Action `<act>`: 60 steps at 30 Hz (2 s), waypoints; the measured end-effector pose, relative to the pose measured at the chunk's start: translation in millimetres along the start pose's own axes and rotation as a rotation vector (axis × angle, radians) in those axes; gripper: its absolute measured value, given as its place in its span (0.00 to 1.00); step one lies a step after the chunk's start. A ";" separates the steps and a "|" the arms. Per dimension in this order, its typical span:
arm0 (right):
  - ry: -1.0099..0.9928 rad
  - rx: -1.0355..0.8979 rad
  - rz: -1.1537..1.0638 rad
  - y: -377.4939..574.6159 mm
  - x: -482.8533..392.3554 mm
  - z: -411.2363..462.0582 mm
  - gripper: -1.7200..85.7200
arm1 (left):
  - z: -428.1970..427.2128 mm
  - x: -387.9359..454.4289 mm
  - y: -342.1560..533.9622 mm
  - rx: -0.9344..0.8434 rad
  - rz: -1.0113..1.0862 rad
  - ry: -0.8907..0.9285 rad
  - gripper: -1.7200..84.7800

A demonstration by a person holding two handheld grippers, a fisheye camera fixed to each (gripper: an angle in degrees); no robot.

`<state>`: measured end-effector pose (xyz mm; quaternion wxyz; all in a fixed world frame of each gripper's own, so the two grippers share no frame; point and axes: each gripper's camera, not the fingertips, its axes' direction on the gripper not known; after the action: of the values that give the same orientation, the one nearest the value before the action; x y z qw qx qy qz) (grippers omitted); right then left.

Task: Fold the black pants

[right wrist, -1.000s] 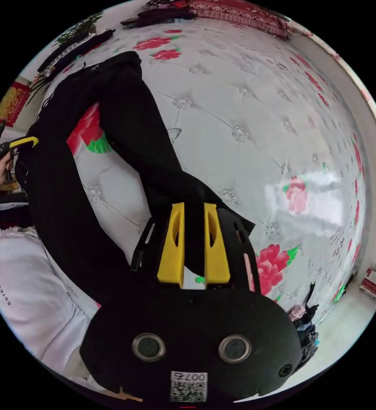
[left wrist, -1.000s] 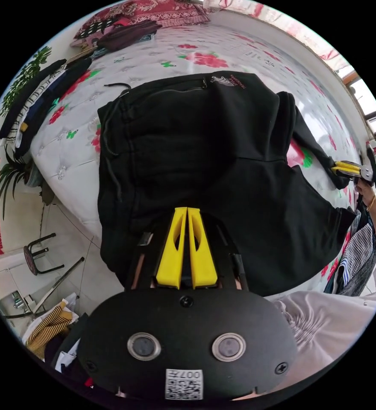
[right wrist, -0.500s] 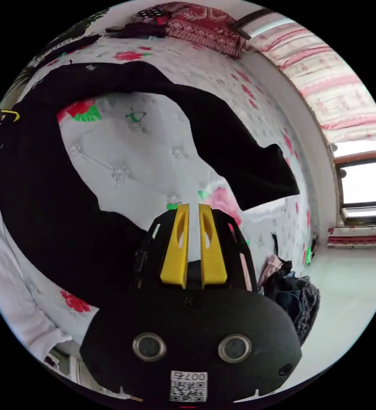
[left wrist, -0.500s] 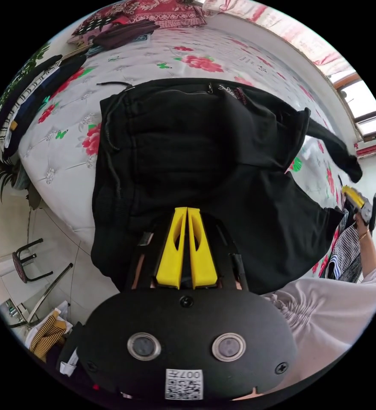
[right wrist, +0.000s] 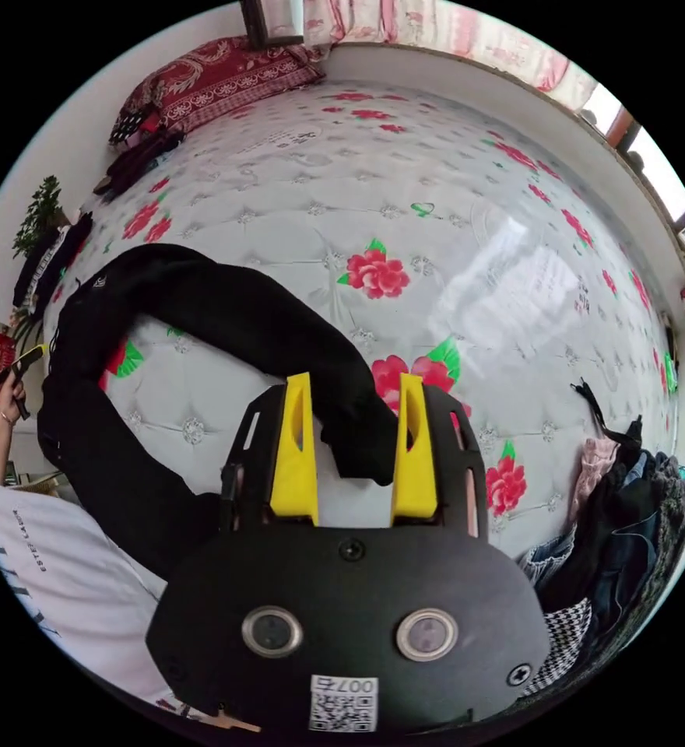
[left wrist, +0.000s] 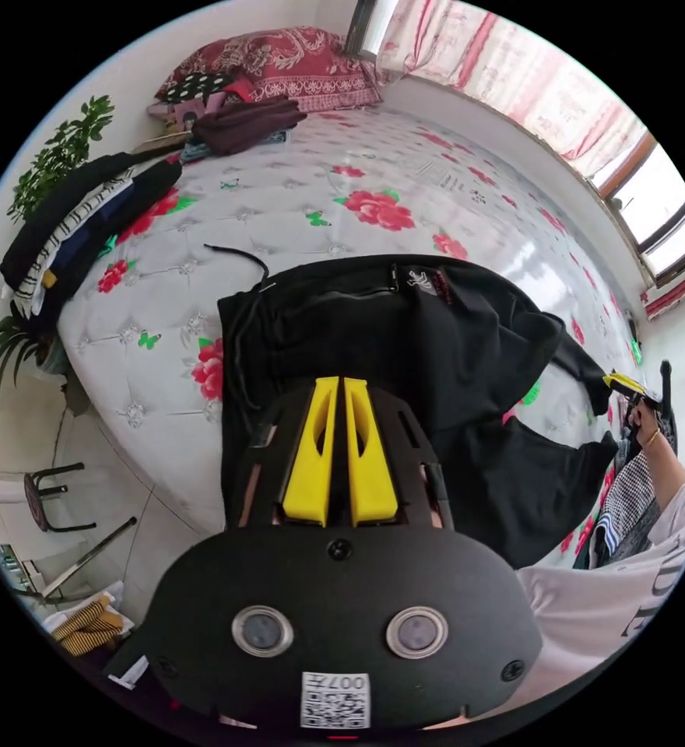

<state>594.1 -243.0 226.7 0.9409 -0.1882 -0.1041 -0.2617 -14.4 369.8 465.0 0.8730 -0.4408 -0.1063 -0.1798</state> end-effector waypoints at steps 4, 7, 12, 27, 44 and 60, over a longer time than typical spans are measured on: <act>-0.001 -0.043 -0.088 -18.7 1.3 -10.0 0.09 | 50.1 3.4 -20.3 -0.146 -0.010 -0.088 0.01; 0.244 0.235 -0.217 -22.9 -12.1 -92.0 0.07 | 52.1 14.9 -18.1 -0.117 0.032 -0.138 0.01; 0.516 0.476 -0.366 1.7 -23.4 -156.6 0.07 | 51.5 21.2 -4.3 -0.062 0.024 -0.150 0.01; -0.053 0.296 0.219 8.3 77.3 -101.6 0.13 | 49.5 32.4 4.4 -0.030 -0.018 -0.131 0.01; 0.181 0.478 0.264 12.2 134.3 -173.7 0.03 | 40.4 43.2 -8.5 -0.028 0.007 -0.118 0.01; -0.062 0.345 0.444 212.7 146.4 -196.0 0.05 | -28.9 48.8 10.6 0.035 -0.100 0.019 0.01</act>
<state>849.4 -221.0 28.2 0.9897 -0.0515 -0.1319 -0.0217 35.3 341.5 457.0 0.8715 -0.4177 -0.1233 -0.2254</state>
